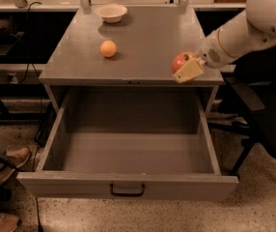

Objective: Place apple into top drawer

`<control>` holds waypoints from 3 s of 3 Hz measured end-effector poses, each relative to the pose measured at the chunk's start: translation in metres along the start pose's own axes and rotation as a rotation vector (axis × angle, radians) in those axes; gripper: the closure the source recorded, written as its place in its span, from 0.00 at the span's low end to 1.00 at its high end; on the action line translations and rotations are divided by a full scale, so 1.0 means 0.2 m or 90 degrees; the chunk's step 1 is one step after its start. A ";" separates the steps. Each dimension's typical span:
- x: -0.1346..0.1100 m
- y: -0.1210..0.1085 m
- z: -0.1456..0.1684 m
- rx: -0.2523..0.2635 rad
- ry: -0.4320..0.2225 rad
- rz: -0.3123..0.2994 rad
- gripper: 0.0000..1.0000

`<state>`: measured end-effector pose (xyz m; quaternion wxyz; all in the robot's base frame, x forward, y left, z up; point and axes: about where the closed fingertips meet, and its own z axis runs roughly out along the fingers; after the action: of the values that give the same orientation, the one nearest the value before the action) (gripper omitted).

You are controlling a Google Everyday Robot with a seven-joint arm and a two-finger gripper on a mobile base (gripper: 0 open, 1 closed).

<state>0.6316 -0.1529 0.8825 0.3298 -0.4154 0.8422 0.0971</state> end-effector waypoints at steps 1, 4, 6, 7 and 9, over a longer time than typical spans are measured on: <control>0.14 0.19 0.08 -0.031 0.014 0.009 1.00; 0.42 0.72 0.86 -0.119 0.054 0.016 0.78; 0.37 0.76 1.04 -0.106 0.033 0.016 0.31; 0.37 0.74 1.05 -0.094 0.025 0.023 0.01; 0.47 0.56 0.85 -0.029 0.007 0.069 0.00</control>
Offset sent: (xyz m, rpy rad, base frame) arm -0.0914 0.0677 -0.1604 0.0655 0.2370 0.0878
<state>0.5850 -0.0664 0.6806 0.3098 -0.3772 0.8629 0.1311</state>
